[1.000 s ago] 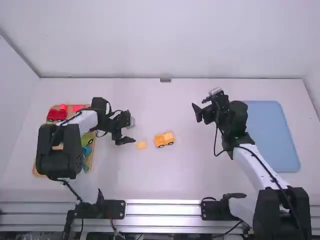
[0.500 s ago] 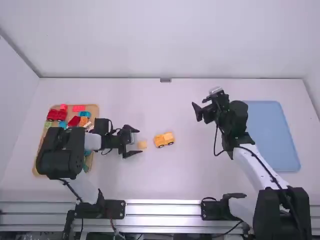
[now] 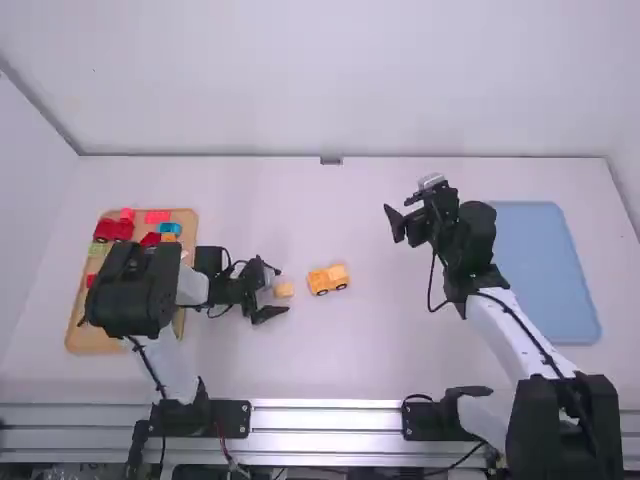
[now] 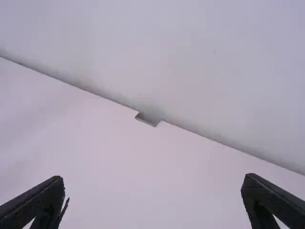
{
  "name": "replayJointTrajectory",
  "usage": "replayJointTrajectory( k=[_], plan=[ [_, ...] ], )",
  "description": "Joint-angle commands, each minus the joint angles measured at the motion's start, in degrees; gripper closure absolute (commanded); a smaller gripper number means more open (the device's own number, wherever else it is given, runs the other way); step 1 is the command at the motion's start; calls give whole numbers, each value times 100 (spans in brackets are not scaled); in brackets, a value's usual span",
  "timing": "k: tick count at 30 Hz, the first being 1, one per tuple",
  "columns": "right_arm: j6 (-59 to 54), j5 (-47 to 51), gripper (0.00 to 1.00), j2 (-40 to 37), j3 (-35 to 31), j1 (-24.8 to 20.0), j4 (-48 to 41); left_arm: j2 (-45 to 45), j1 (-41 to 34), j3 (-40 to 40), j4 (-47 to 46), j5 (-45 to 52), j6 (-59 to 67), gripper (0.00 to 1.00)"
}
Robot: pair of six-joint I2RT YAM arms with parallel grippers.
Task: Assemble lego blocks to make yellow taxi
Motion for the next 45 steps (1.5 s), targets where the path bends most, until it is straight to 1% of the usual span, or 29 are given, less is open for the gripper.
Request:
replayJointTrajectory(
  k=[1,2,4,9,14,15,17,20,22,26,28,29,31,34,36,37,38,40,43,45],
  plan=[
    [17,-31,2,-98,-39,9,20,55,-33,101,-35,107,-28,5],
    [17,-33,2,-98,-39,4,17,55,-33,94,7,107,-26,10],
    [17,-31,2,-98,-39,4,22,55,-28,70,2,103,26,27],
    [17,-31,2,-98,-39,9,20,55,-31,11,-264,107,533,29],
    [17,-31,2,-98,-39,4,20,55,-31,-26,-247,105,702,39],
    [17,-33,2,-98,-39,4,20,55,-31,-7,-278,109,706,46],
    [17,-33,2,-98,-39,4,20,55,-31,9,-284,107,699,52],
    [17,-33,2,-98,-39,22,20,55,-52,24,-273,107,704,55],
    [15,-33,2,-98,-39,103,22,55,-120,-20,-109,107,704,66],
    [15,-7,2,-98,-39,184,46,55,-214,-98,127,116,697,78],
    [17,-13,2,-101,-39,195,39,55,-258,-120,181,109,699,77],
    [15,-11,2,-101,-39,192,35,55,-275,-122,175,109,699,74],
    [17,-13,2,-105,-39,164,44,55,-273,-122,157,105,680,65],
    [17,-59,2,-105,-39,101,-4,55,-240,-149,131,35,658,54],
    [15,-57,2,-101,-39,103,-37,55,-297,-184,136,-90,664,51],
    [17,-57,2,-98,-39,116,-48,55,-313,-186,133,-140,662,53],
    [17,-57,2,-98,-39,151,-46,55,-343,-186,131,-164,662,57],
    [17,-55,2,-98,-39,175,-42,55,-363,-184,153,-153,662,59],
    [15,-55,2,-98,-39,243,-22,55,-474,-146,153,-201,660,64],
    [15,-50,2,-98,-39,275,-26,55,-533,-92,111,-271,660,72]
  ],
)
